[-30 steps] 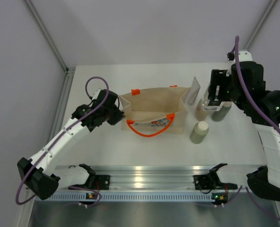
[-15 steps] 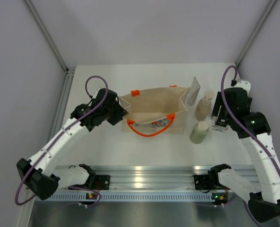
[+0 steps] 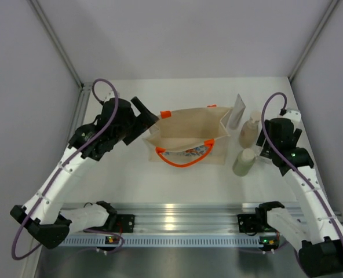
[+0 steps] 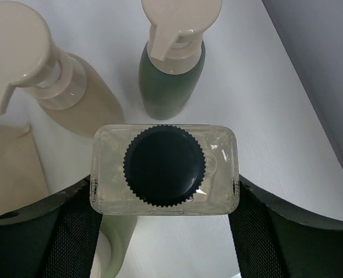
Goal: Take the personal care products out of the canvas bag
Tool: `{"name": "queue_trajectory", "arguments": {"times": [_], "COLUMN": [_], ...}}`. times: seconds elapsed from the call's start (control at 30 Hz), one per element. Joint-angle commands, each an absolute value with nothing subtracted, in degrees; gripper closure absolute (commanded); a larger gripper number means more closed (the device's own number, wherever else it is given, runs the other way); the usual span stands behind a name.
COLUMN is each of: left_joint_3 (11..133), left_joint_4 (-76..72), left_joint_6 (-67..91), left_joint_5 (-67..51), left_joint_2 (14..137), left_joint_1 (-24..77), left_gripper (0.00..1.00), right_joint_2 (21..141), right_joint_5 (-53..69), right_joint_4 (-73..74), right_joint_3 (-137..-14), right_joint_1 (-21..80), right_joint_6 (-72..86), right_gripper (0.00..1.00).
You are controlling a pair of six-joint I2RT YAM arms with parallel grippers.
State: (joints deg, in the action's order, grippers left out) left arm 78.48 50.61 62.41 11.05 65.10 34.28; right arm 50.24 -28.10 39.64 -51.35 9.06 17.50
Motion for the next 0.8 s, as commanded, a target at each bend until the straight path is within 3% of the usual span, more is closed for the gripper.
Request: {"name": "queue_trajectory", "arguments": {"times": [0.0, 0.23, 0.43, 0.53, 0.57, 0.73, 0.77], "left_joint_3": [86.19, 97.09, 103.01, 102.92, 102.92, 102.66, 102.83], "left_joint_4": [51.94, 55.18, 60.65, 60.56, 60.64, 60.64, 60.64], "left_joint_6": [54.86, 35.88, 33.4, 33.14, 33.05, 32.78, 32.78], "left_joint_5": [16.25, 25.99, 31.29, 31.73, 31.64, 30.67, 30.67], "left_joint_2": [63.81, 68.97, 72.51, 72.86, 73.12, 74.27, 74.35], "left_joint_1": [34.36, 34.19, 33.93, 33.84, 33.75, 32.87, 32.78], "left_gripper": [0.01, 0.02, 0.01, 0.02, 0.01, 0.02, 0.01], "right_joint_2": [46.5, 40.01, 34.99, 33.05, 32.87, 33.04, 33.39], "right_joint_5": [-28.13, -23.64, -24.26, -24.78, -24.52, -24.87, -25.13], "right_joint_4": [20.41, 13.8, 13.27, 13.18, 13.36, 16.16, 17.04], "right_joint_3": [-49.58, -38.08, -31.56, -29.28, -28.92, -29.96, -30.93], "right_joint_1": [6.42, 5.8, 5.8, 5.8, 5.8, 5.89, 5.8], "right_joint_6": [16.35, 16.52, 15.38, 14.77, 14.68, 15.03, 15.03], "right_gripper": [1.0, 1.0, 0.98, 0.81, 0.7, 0.38, 0.15]}}
